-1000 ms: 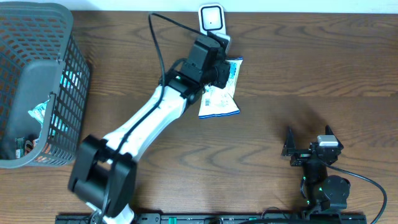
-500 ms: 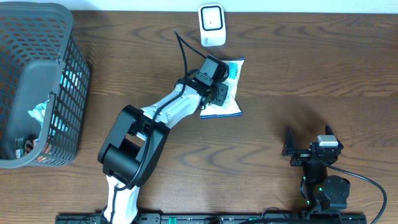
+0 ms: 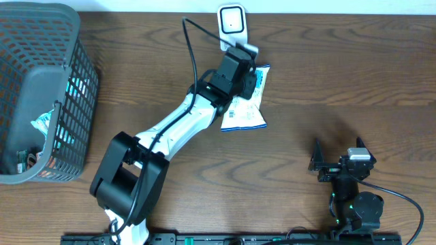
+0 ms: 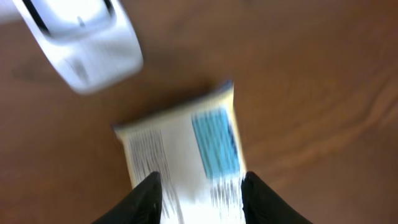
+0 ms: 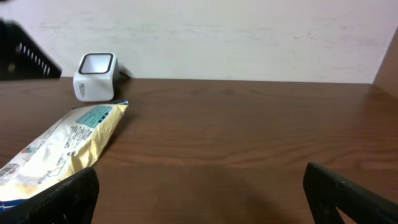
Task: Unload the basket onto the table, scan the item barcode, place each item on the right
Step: 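Shift the bag side to side beneath the scanner with the left gripper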
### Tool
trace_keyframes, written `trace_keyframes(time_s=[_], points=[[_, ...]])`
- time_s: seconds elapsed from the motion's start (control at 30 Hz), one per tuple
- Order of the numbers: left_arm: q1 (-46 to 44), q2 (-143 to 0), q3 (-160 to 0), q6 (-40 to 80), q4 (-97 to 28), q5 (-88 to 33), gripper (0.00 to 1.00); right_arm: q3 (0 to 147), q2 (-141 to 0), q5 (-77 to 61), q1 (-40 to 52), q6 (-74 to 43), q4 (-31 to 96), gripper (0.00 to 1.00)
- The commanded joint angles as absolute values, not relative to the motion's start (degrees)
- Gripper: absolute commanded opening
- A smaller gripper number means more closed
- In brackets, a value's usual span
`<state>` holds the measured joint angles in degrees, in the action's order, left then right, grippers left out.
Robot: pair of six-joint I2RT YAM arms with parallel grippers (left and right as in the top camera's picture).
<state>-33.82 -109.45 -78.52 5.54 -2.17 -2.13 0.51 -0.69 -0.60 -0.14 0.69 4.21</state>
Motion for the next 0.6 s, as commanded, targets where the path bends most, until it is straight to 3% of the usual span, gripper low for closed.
trace_keyframes(time_s=[0.0, 0.4, 0.57], points=[[-33.8, -111.5, -78.7, 4.8, -0.3, 0.7, 0.41, 0.3, -0.4, -0.5, 0.4, 1.3, 4.3, 0.99], [-33.8, -125.0, -78.7, 4.8, 5.5, 0.7, 0.41, 0.3, -0.4, -0.5, 0.4, 1.3, 4.3, 0.99], [-33.8, -123.3, -78.7, 4.7, 5.3, 0.7, 0.42, 0.3, -0.4, -0.5, 0.4, 1.4, 4.3, 0.99]])
